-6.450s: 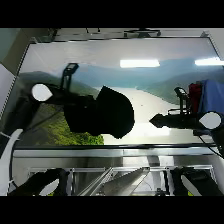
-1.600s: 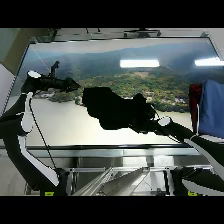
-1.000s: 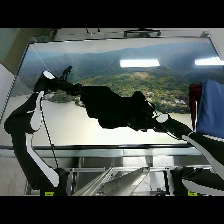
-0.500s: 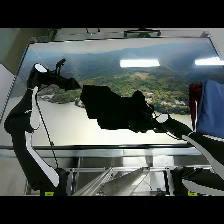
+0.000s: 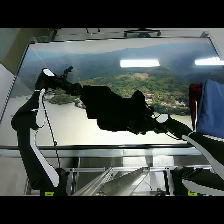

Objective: Fold the shirts.

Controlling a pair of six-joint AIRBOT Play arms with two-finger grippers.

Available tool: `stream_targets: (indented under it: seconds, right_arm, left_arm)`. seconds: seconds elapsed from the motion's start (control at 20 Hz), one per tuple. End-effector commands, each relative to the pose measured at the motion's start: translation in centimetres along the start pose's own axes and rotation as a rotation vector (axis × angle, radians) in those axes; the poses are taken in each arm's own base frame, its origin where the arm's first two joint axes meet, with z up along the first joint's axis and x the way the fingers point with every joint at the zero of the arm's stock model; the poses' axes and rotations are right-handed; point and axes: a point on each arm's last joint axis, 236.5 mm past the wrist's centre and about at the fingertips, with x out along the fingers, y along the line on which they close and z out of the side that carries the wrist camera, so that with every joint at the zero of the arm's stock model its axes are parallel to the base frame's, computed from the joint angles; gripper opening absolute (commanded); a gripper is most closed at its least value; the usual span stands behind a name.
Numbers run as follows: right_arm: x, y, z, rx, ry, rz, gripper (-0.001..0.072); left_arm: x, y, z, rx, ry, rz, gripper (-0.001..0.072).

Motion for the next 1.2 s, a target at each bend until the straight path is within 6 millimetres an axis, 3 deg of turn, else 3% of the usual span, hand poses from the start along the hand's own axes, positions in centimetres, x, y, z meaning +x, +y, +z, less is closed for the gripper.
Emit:
stream_targets:
  seconds: [0.0,0.05,0.25,0.3,0.4,0.5,0.55,0.7,0.85,0.95,1.05,1.15]
  right_arm:
    - [0.0,0.2,-0.3,-0.020,0.015,0.006,0.0019]
    - [-0.1,0.2,-0.5,-0.024,0.022,0.009,0.0020]
    - [-1.5,0.4,-1.0,-0.036,0.068,0.037,0.0019]
    - [-2.3,0.8,-0.8,-0.056,0.068,0.061,0.0019]
    - [-5.4,2.7,-0.1,-0.101,0.053,0.134,0.0019]
    - [-10.5,5.8,1.2,-0.196,-0.013,0.228,0.0019]
    - [-14.0,7.9,2.2,-0.249,-0.079,0.279,0.0019]
    - [-25.4,14.4,3.8,-0.403,-0.321,0.449,0.0019]
    - [-37.0,20.9,2.4,-0.576,-0.568,0.656,0.0019]
    - [-43.8,25.0,-0.5,-0.723,-0.704,0.815,0.0019]
    - [-48.7,27.8,-3.5,-0.834,-0.794,0.917,0.0019]
    - [-50.7,29.2,-5.6,-0.928,-0.828,0.921,0.0019]
  left_arm:
    - [-0.2,-4.4,1.1,0.010,-0.046,-0.184,0.0090]
    - [-0.4,-5.6,1.2,0.027,-0.052,-0.232,0.0018]
    - [-0.6,-7.4,0.2,0.028,-0.007,-0.297,0.0016]
    - [-1.5,-8.7,0.4,0.030,-0.020,-0.354,0.0015]
    - [-5.3,-12.8,1.8,0.051,-0.106,-0.522,0.0015]
    - [-11.8,-18.2,3.0,0.138,-0.235,-0.700,0.0015]
    - [-15.8,-21.3,3.0,0.205,-0.307,-0.786,0.0015]
    - [-26.7,-29.7,0.7,0.432,-0.500,-0.922,0.0015]
    - [-35.8,-38.2,-4.8,0.659,-0.669,-0.951,0.0015]
    - [-40.3,-43.2,-9.5,0.803,-0.783,-0.906,0.0015]
    - [-43.5,-47.2,-14.0,0.909,-0.904,-0.801,0.0015]
    - [-46.2,-50.1,-18.2,0.991,-1.029,-0.687,0.0016]
